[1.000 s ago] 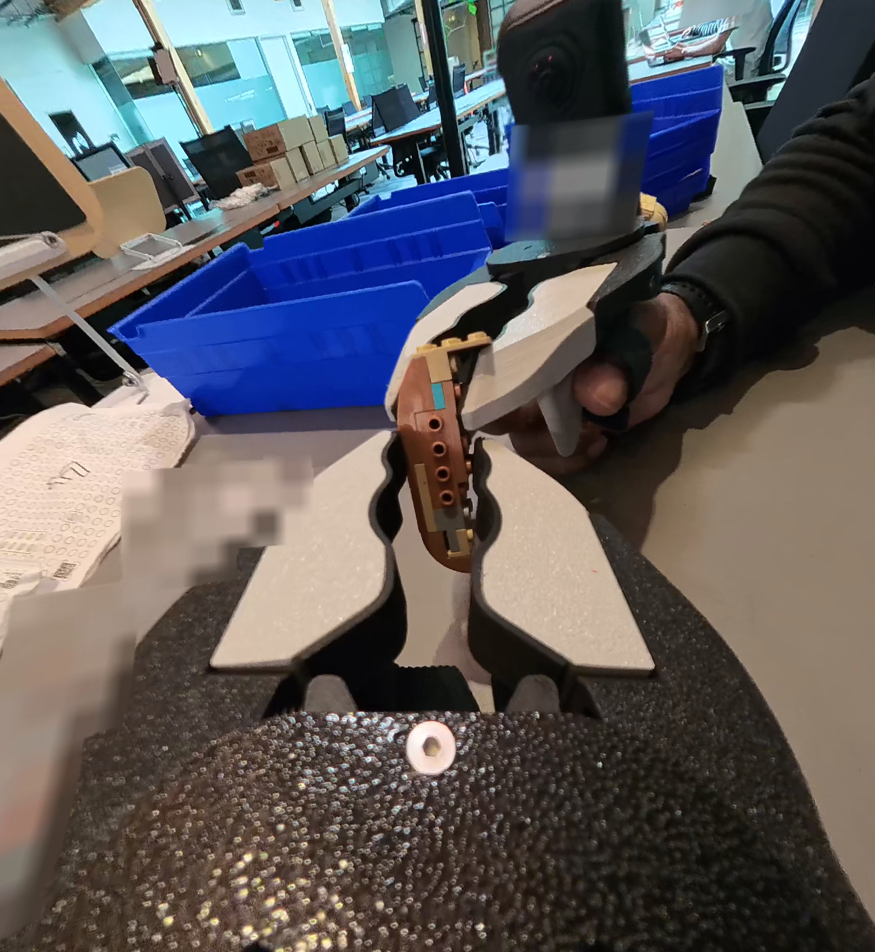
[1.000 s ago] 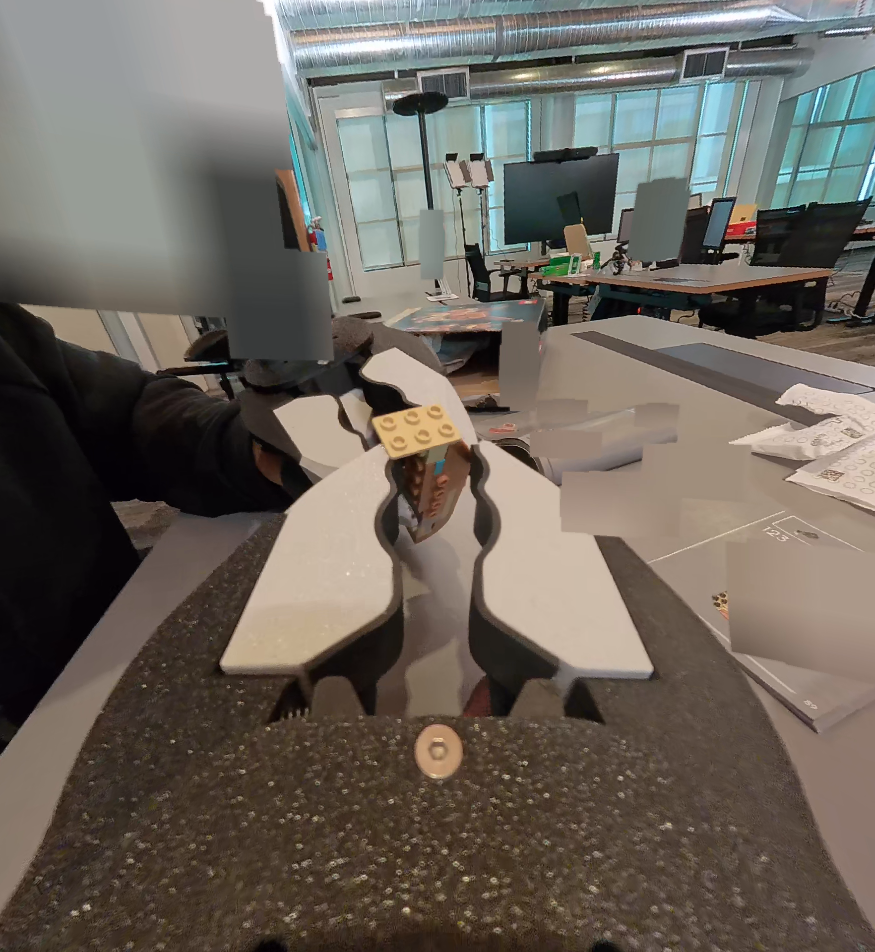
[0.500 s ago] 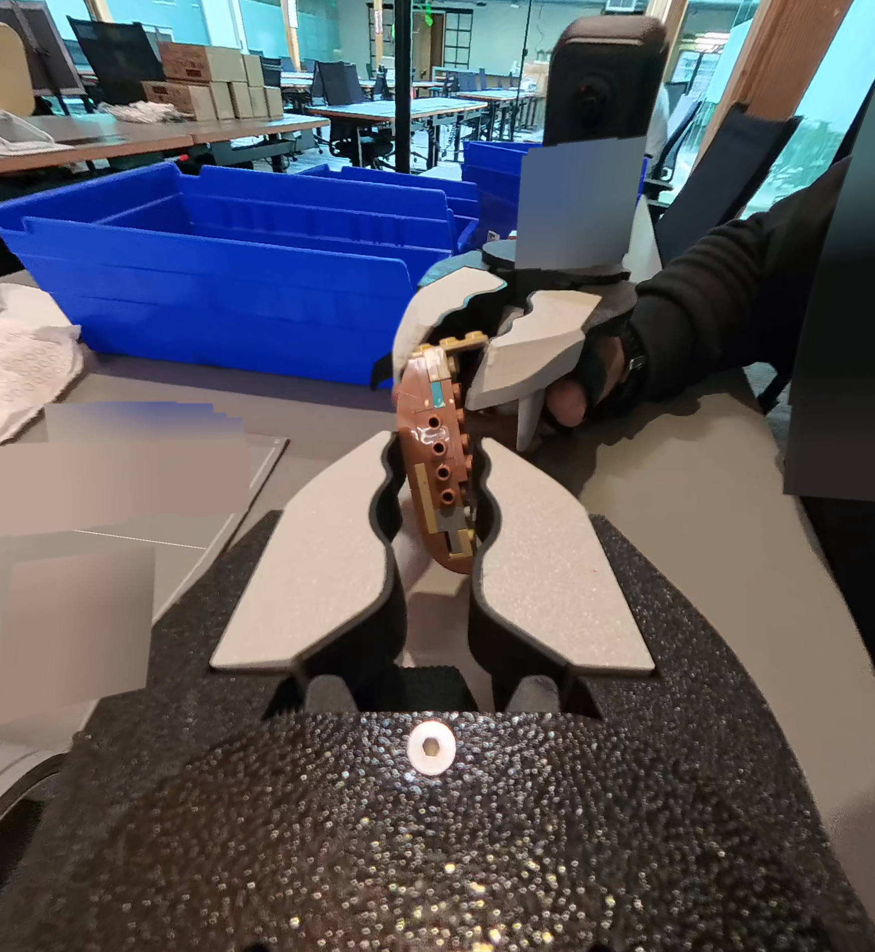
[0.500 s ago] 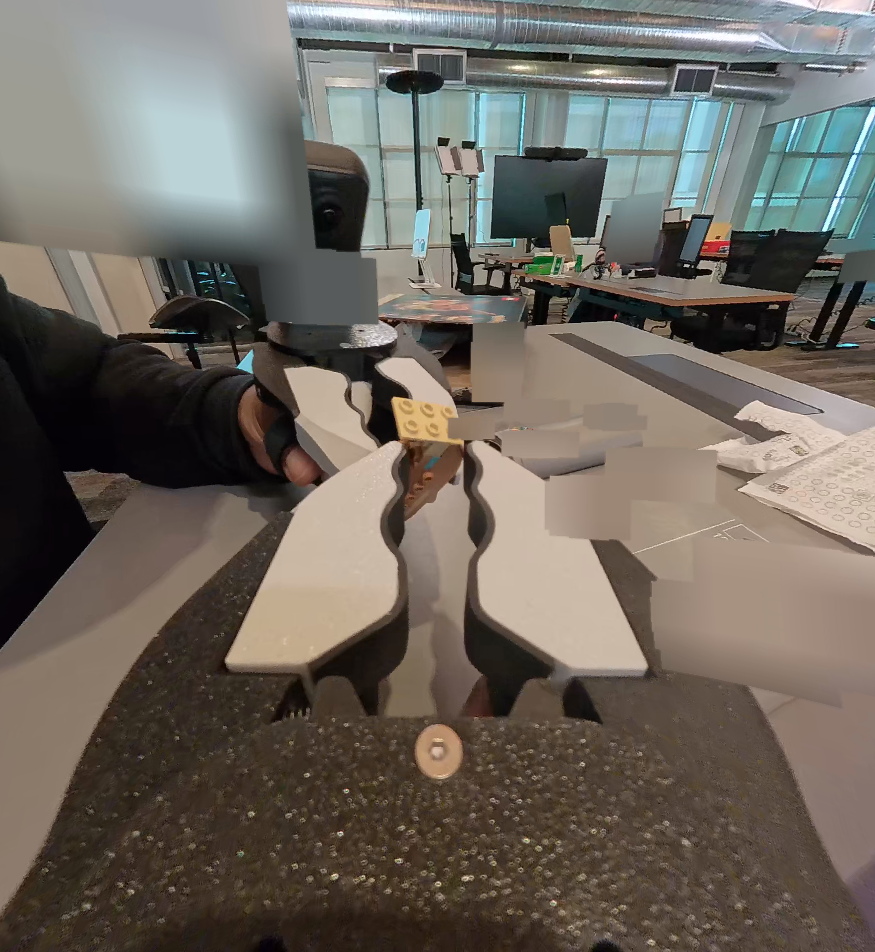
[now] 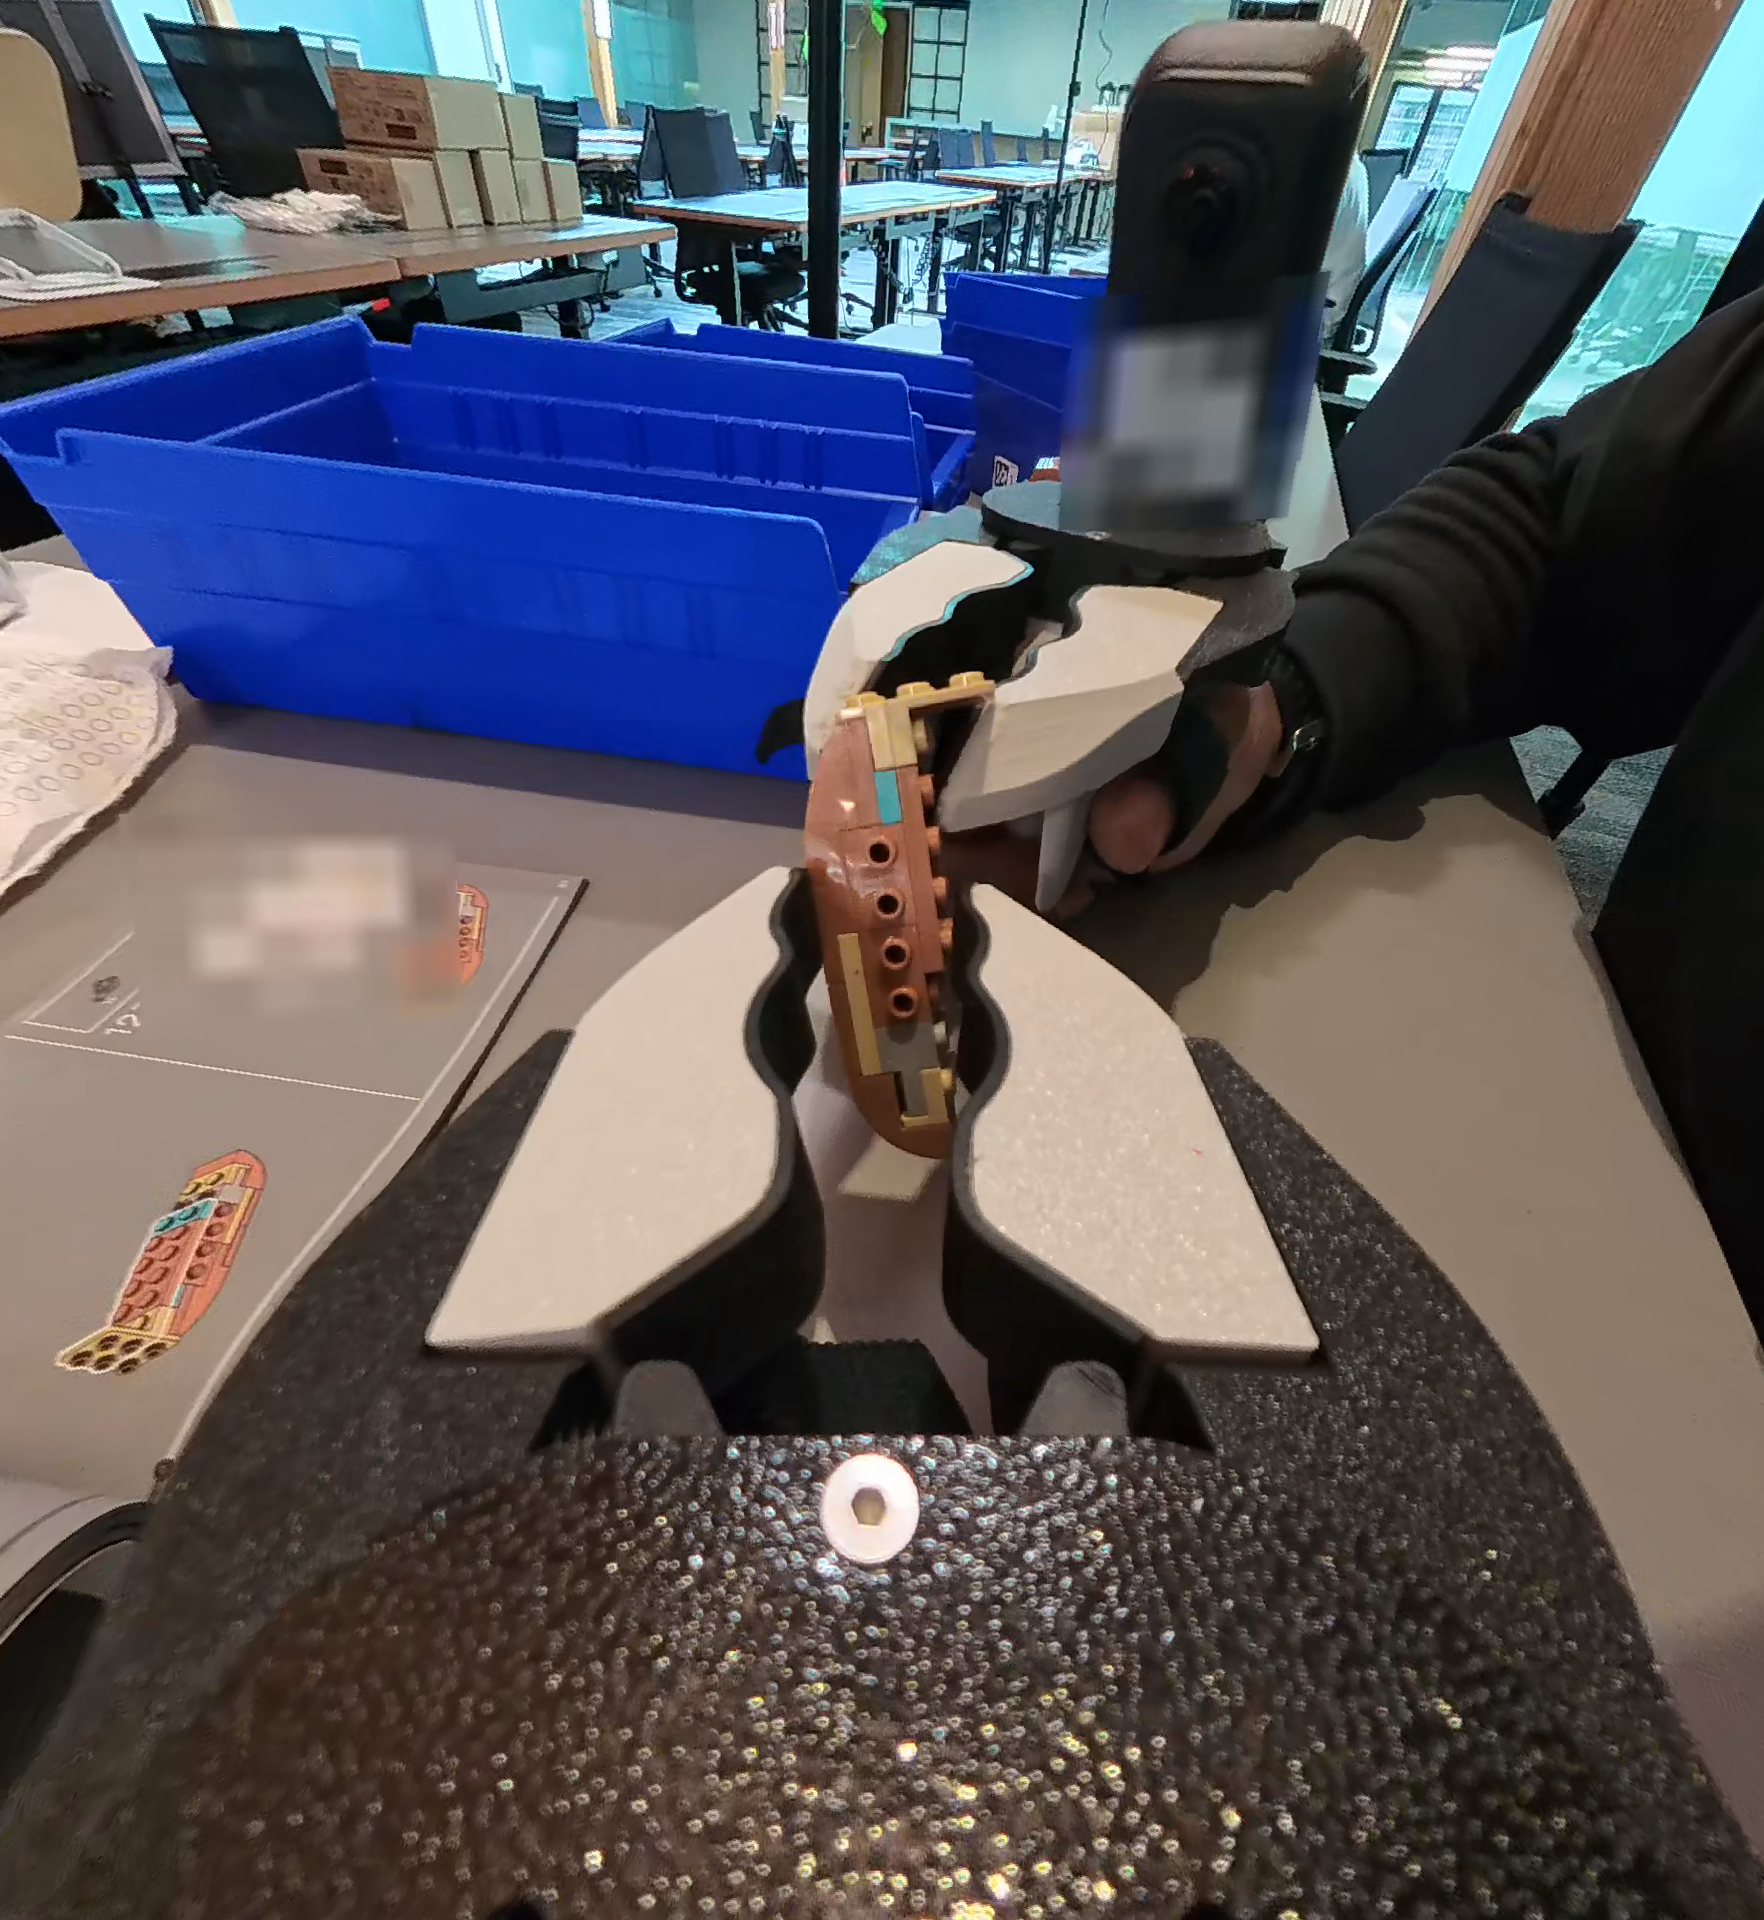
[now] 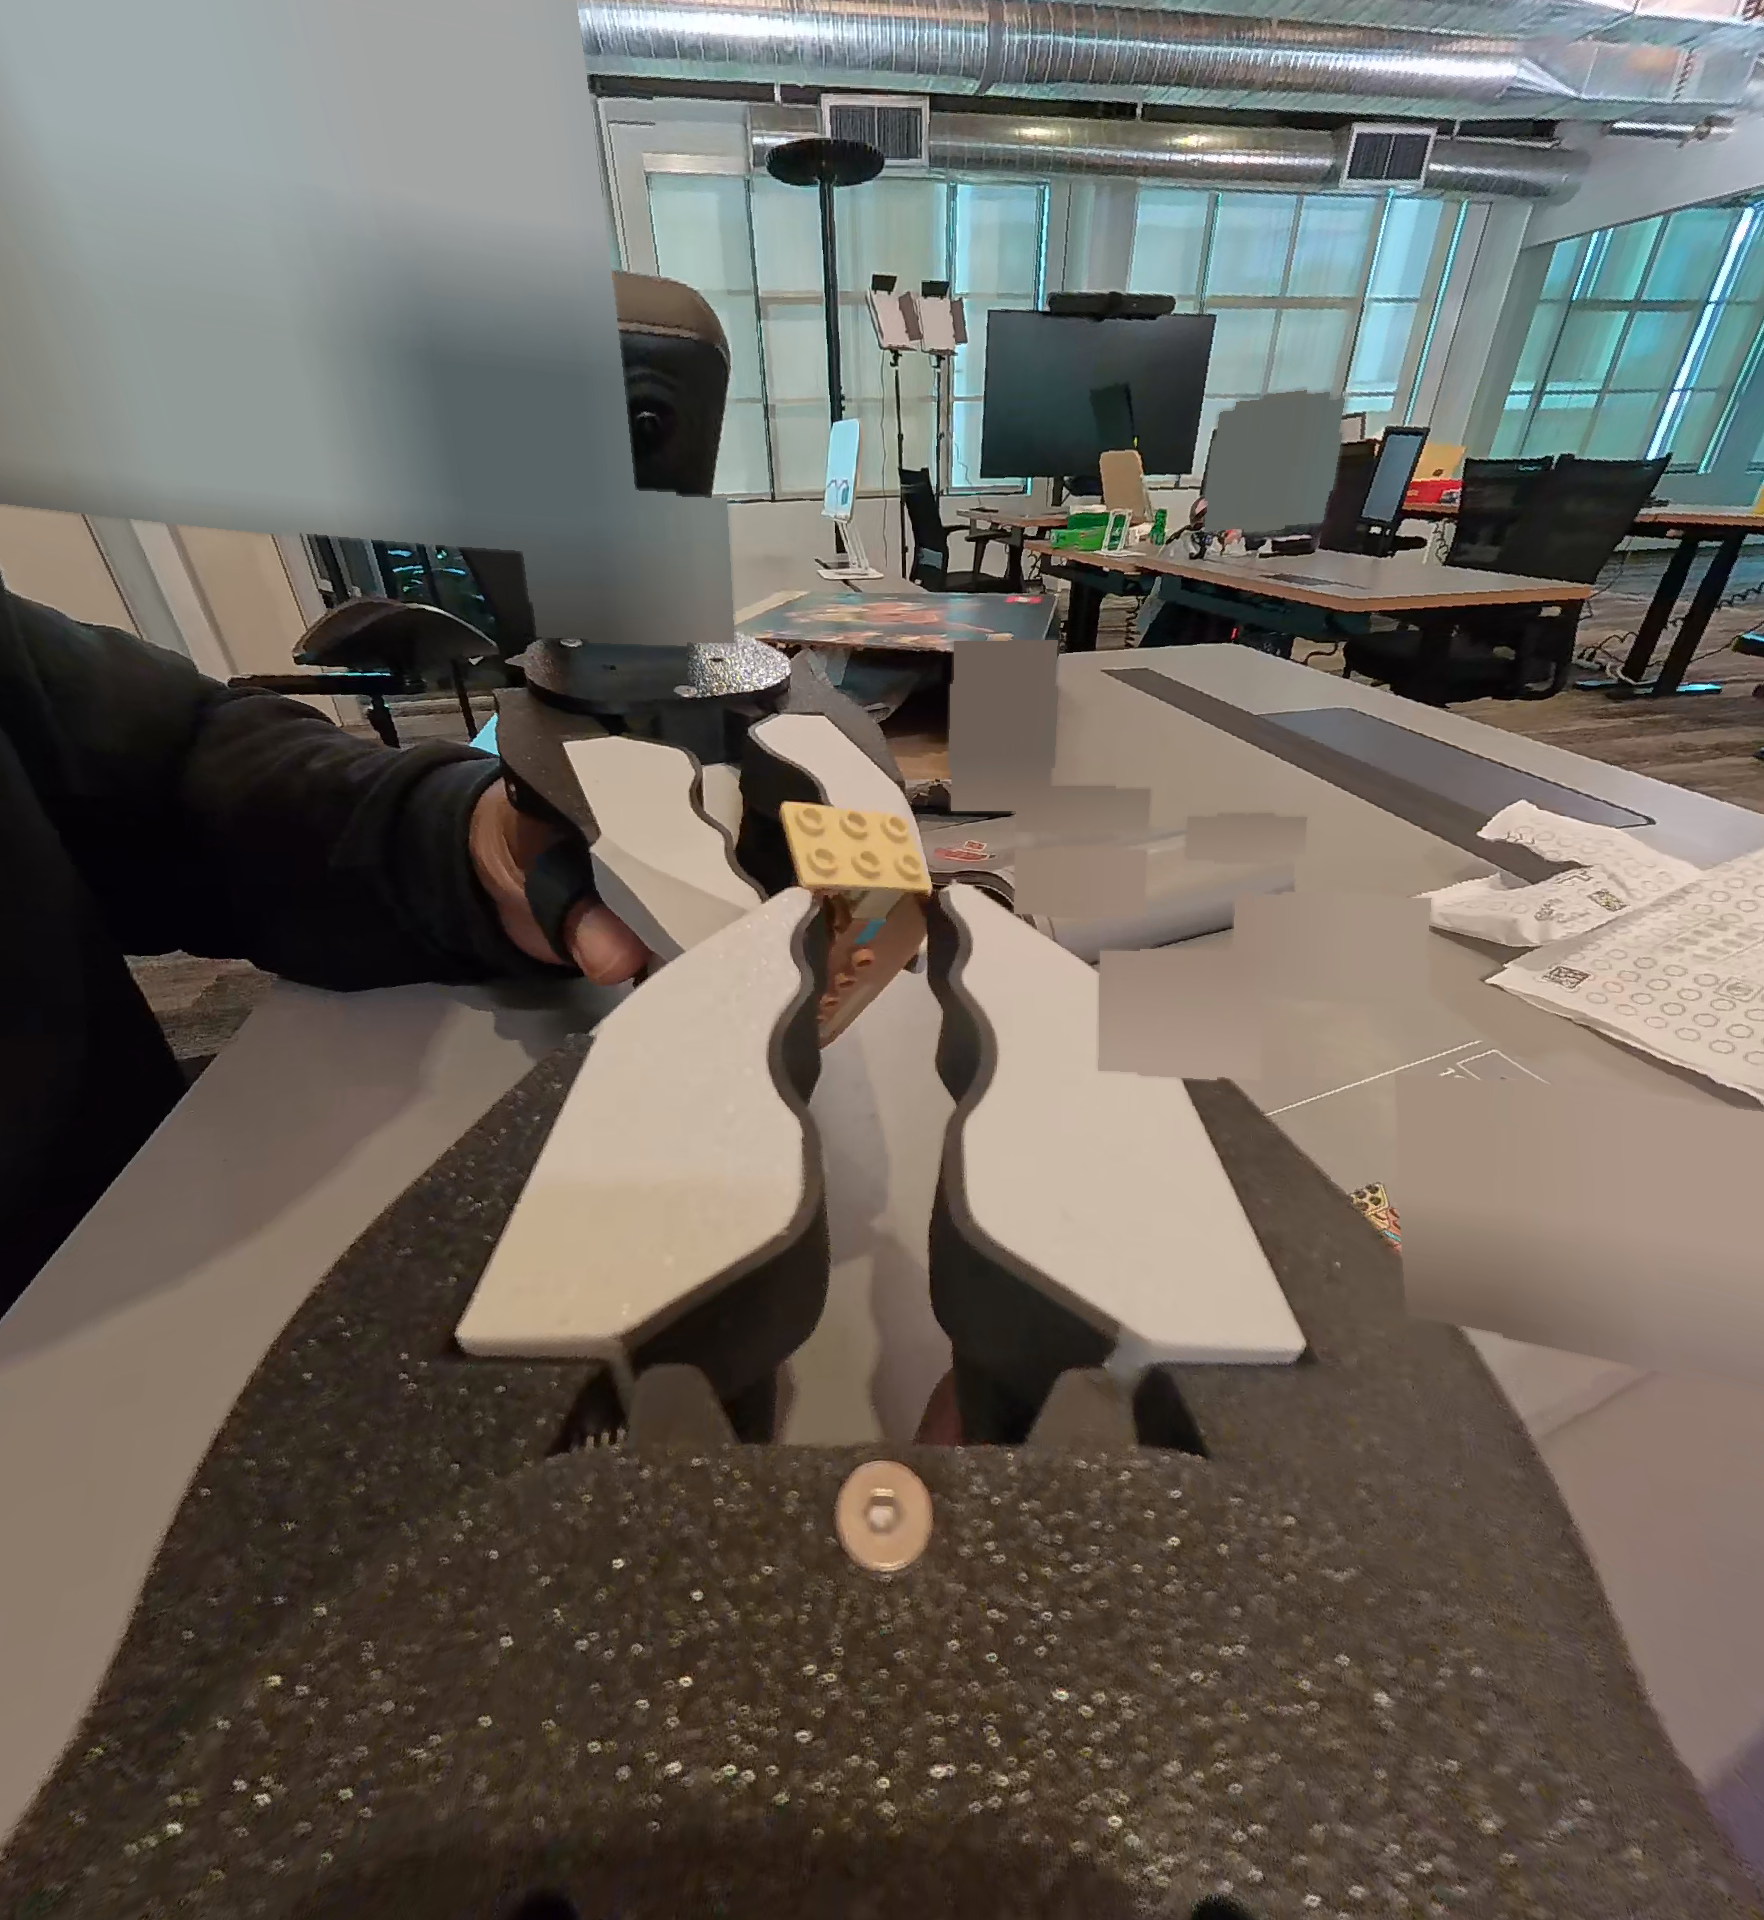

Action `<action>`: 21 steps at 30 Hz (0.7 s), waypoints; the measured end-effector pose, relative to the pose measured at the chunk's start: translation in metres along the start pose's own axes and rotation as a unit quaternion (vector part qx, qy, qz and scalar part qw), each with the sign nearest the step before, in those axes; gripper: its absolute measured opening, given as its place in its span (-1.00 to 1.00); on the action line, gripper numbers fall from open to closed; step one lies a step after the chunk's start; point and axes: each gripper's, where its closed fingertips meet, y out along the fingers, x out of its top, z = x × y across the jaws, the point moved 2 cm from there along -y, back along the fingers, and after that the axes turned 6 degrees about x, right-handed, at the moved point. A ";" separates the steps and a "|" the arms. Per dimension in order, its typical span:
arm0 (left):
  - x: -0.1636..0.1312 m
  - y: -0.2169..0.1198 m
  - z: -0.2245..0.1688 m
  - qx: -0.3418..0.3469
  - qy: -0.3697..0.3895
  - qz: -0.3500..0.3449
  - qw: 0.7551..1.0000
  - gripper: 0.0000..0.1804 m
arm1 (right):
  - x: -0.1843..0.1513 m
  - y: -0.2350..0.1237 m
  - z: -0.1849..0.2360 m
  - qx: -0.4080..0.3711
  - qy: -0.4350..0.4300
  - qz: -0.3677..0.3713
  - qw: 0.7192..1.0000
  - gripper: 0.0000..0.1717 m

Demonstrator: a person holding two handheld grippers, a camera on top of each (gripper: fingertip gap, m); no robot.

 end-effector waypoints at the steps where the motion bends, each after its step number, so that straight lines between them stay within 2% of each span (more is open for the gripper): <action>1: 0.000 0.000 0.000 0.001 0.001 0.001 1.000 -0.74 | 0.000 0.000 0.000 -0.001 0.000 0.000 1.000 -0.79; 6: 0.000 0.001 0.002 0.009 0.011 0.005 1.000 -0.73 | 0.000 0.000 -0.002 -0.005 -0.003 0.003 1.000 -0.78; 8: -0.002 0.001 0.005 0.025 0.027 0.013 0.999 -0.73 | -0.002 0.001 -0.002 -0.006 -0.025 0.018 1.000 -0.61; 11: -0.003 -0.001 0.010 0.047 0.050 0.024 0.997 -0.73 | -0.003 0.000 0.002 0.005 -0.062 0.031 0.998 -0.51; 17: -0.009 -0.004 0.013 0.081 0.159 0.058 0.982 -0.73 | 0.006 -0.004 0.001 0.025 -0.057 0.016 0.998 -0.48; 21: -0.009 -0.004 0.006 0.069 0.205 0.065 0.974 -0.73 | 0.001 -0.004 0.004 0.053 -0.055 0.038 0.996 -0.53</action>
